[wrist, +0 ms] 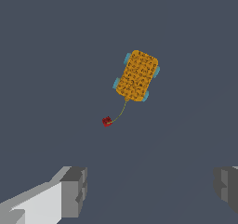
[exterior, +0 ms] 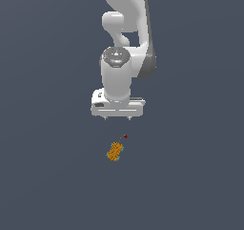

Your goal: Pick up the object and move it to a goal position.

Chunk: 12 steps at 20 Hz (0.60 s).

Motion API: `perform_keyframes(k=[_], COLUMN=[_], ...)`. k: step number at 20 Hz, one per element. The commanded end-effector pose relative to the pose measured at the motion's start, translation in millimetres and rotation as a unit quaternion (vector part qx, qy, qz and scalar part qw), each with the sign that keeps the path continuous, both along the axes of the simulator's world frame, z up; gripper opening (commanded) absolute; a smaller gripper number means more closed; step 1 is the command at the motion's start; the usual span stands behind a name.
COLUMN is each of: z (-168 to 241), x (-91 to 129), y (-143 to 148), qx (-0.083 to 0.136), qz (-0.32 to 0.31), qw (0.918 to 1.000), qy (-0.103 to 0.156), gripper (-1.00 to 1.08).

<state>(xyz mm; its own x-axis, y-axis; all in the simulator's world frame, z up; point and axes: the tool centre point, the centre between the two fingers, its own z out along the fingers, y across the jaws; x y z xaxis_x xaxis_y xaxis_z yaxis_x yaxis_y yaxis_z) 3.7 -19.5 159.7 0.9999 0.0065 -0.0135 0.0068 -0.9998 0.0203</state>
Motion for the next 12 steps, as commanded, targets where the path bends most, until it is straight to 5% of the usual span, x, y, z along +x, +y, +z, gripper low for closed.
perform_keyframes(k=[1,12], z=[0,14], x=[0,10], y=[0,1], qx=[0.000,-0.009], qz=[0.000,0.016], qw=[1.0000,0.9997], qy=[0.000,-0.018], gripper=[1.00,1.00])
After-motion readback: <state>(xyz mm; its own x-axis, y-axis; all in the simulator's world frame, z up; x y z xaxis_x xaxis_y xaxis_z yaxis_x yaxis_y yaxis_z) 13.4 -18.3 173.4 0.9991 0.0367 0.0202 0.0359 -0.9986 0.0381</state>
